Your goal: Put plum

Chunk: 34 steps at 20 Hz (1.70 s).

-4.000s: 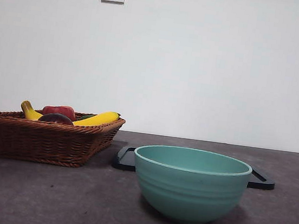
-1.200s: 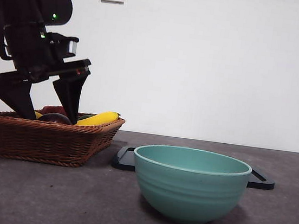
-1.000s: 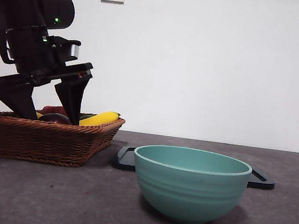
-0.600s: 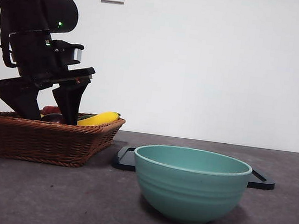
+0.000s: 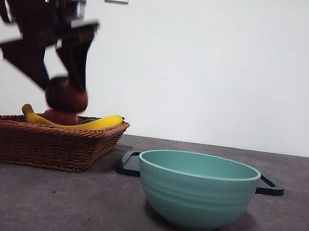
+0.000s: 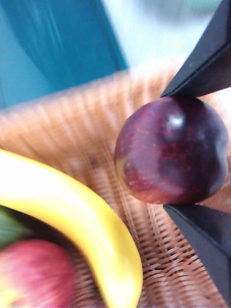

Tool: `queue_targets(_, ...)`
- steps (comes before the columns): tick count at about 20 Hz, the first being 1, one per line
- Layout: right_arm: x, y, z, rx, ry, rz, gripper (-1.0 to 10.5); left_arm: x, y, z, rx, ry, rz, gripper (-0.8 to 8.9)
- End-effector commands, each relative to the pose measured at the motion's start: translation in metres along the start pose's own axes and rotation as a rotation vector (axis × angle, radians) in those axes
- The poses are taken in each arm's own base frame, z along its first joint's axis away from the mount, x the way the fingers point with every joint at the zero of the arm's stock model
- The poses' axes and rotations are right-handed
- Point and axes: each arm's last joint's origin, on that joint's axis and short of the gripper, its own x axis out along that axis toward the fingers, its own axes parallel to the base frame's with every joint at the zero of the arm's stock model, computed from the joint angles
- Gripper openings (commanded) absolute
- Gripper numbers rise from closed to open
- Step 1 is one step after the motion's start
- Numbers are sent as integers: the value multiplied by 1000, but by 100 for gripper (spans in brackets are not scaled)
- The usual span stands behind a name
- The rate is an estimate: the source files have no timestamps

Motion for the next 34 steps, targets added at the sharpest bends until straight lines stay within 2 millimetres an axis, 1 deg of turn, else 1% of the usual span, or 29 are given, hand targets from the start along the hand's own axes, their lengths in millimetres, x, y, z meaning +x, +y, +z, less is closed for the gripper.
queue_targets(1,-3,2,4,-7,-18,6,369,-27,-18,3,50,-60,-42,271)
queue_targets(4,-3,2,4,-7,-18,6,369,-55,-50,-4,138,-113,-155,271)
queue_targets(5,-3,2,4,-8,-19,6,369,-59,-61,-7,171,-123,-184,271)
queue_targets(7,-3,2,4,-7,-18,6,369,-60,-83,-12,233,-116,-232,271)
queue_targets(9,-3,2,4,-7,-18,6,369,-55,-103,-17,288,-91,-274,271)
queue_targets(11,-3,2,4,-7,-18,6,369,-45,-124,-23,342,-58,-313,271)
queue_targets(13,-3,2,4,-7,-18,6,369,-32,-140,-27,381,-34,-340,271)
queue_targets(16,-3,2,4,-7,-18,6,369,-6,-162,-34,437,23,-366,271)
queue_targets(18,-3,2,4,-7,-18,6,369,14,-173,-39,478,53,-365,271)
queue_targets(21,-3,2,4,-7,-18,6,369,40,-183,-46,503,96,-341,271)
queue_targets(24,-3,2,4,-6,-17,6,369,63,-187,-54,535,139,-291,270)
queue_targets(26,-3,2,4,-6,-17,6,369,74,-188,-58,543,164,-265,270)
queue_targets(30,-3,2,4,-7,-17,6,369,85,-190,-62,549,192,-261,271)
queue_targets(34,-3,2,4,-7,-17,6,369,85,-192,-64,555,192,-265,290)
